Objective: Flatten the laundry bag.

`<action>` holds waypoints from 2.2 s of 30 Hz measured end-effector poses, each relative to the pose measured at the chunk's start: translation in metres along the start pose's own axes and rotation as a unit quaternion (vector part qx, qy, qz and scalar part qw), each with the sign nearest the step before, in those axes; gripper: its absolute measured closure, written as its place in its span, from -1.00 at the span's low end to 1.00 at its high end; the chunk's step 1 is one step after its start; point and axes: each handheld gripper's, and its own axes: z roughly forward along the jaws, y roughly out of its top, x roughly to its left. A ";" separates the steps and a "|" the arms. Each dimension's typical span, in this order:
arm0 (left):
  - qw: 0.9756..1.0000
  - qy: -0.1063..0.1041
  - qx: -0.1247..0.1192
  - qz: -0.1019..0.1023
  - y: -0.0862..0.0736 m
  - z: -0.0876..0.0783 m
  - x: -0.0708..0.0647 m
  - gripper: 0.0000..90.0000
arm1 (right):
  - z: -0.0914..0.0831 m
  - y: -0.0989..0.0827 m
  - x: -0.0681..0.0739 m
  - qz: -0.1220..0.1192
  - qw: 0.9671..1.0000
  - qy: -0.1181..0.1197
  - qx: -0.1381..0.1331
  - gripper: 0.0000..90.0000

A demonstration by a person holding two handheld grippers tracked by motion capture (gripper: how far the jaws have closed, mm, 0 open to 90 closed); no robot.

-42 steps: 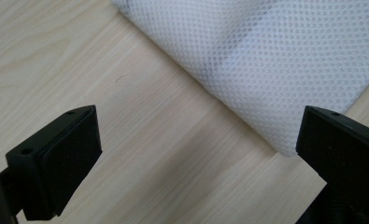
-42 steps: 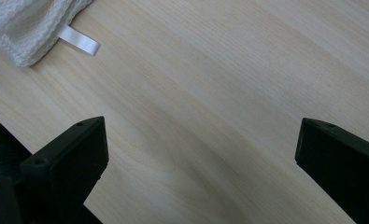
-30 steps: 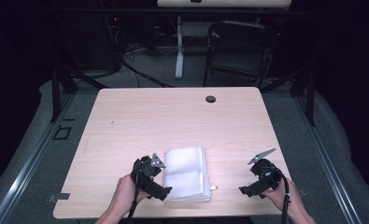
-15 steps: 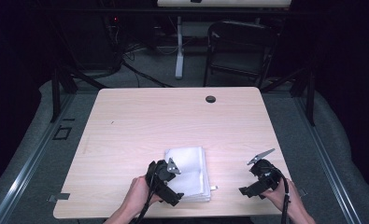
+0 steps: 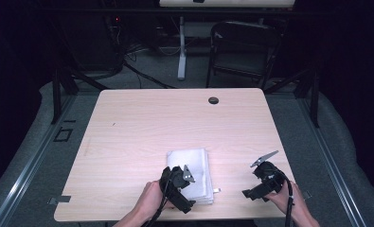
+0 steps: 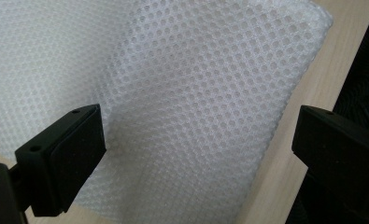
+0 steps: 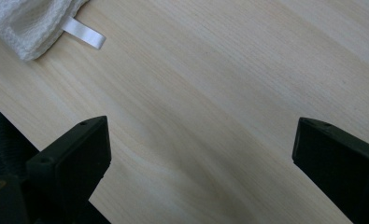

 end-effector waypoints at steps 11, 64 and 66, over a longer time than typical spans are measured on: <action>0.999 0.012 0.021 0.021 0.009 0.019 -0.009 -0.74 | 0.000 0.000 0.001 0.003 1.000 0.007 0.000 -0.91; 0.999 -0.050 0.010 0.015 0.006 0.018 0.006 0.32 | 0.007 0.009 0.019 -0.027 0.999 0.027 0.001 -0.71; 0.999 -0.047 0.010 0.015 0.006 0.017 0.007 0.38 | 0.007 0.010 0.020 -0.030 0.999 0.033 -0.001 -0.69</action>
